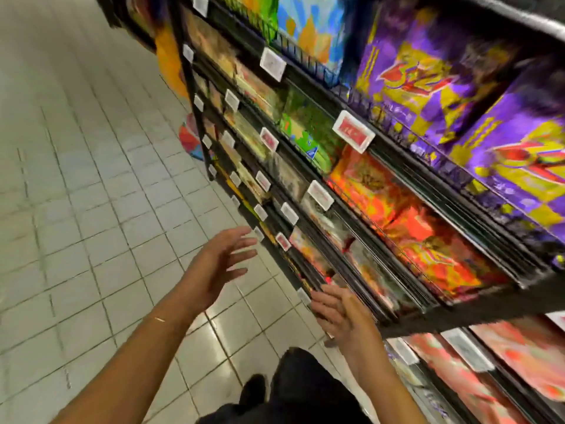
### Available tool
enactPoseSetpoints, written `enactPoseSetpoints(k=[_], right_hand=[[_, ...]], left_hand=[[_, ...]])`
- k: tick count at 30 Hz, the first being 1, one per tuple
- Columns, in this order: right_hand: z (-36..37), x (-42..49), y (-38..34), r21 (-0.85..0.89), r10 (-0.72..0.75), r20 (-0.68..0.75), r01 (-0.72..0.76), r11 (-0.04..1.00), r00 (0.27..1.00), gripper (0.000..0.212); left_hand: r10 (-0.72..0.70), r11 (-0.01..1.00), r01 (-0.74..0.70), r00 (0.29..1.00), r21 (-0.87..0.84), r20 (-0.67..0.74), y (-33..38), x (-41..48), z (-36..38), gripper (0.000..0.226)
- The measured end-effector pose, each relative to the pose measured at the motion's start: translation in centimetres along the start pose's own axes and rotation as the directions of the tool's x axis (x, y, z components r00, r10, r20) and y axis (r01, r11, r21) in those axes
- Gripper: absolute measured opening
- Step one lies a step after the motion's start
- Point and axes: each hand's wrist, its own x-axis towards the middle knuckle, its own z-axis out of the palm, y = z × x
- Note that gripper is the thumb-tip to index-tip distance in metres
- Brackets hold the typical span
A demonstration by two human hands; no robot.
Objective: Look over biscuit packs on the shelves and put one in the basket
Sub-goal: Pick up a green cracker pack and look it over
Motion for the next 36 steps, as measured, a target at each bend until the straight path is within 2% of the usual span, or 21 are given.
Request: enactPoseSetpoints(k=[2,5,7,10,13,16,19,21,24,26,29,33,36], right_hand=[[1.3,3.1,-2.0,0.014,-0.022,-0.035,0.022,1.000,0.999,0.061],[3.2,8.6,-5.4,0.024,-0.044,-0.077,0.046,0.999,0.996,0.041],[4.9,12.4,-7.8,0.031,-0.074,-0.091,0.077,0.997,0.993,0.040],[6.8,17.7,-11.0,0.112,-0.116,-0.129,0.130,0.985,0.985,0.040],[8.3,22.1,-13.9,0.179,-0.141,-0.226,0.183,0.967,0.964,0.042],[9.9,25.6,-16.3,0.234,-0.066,-0.386,0.166,0.958,0.920,0.025],[11.8,27.2,-17.5,0.290,0.026,-0.469,0.126,0.949,0.883,0.008],[12.9,27.7,-18.0,0.334,0.078,-0.531,0.123,0.935,0.844,0.009],[14.5,28.3,-18.5,0.399,0.145,-0.606,0.142,0.906,0.782,0.009],[15.6,29.0,-18.8,0.459,0.179,-0.637,0.182,0.870,0.750,0.009],[17.5,30.3,-19.7,0.557,0.243,-0.664,0.251,0.792,0.707,0.023],[19.3,31.1,-19.8,0.606,0.269,-0.663,0.291,0.740,0.698,0.014],[19.3,30.9,-19.4,0.623,0.272,-0.682,0.344,0.702,0.679,0.034]], left_hand=[[0.037,0.999,-0.038,0.999,0.028,0.027,4.0,4.6,1.1,0.054],[0.074,0.995,-0.077,0.996,0.066,0.051,8.5,11.7,2.4,0.033],[0.090,0.991,-0.095,0.994,0.089,0.063,11.0,16.3,3.1,0.019],[0.120,0.980,-0.128,0.991,0.150,0.065,14.7,22.6,4.4,0.021],[0.176,0.944,-0.196,0.979,0.266,0.099,18.1,27.8,6.0,0.029],[0.194,0.904,-0.217,0.976,0.369,0.098,20.4,32.3,7.8,0.028],[0.186,0.844,-0.193,0.980,0.500,0.065,20.9,34.8,8.4,0.018],[0.193,0.791,-0.215,0.976,0.573,0.099,20.7,35.8,8.3,0.018],[0.193,0.721,-0.257,0.966,0.643,0.170,20.7,37.1,7.7,0.035],[0.224,0.692,-0.309,0.951,0.653,0.213,20.6,37.6,7.0,0.035],[0.255,0.667,-0.396,0.917,0.630,0.307,21.2,37.7,6.6,0.041],[0.260,0.641,-0.443,0.894,0.626,0.366,22.3,37.4,6.1,0.056],[0.232,0.650,-0.453,0.883,0.610,0.409,22.8,38.0,5.8,0.058]])
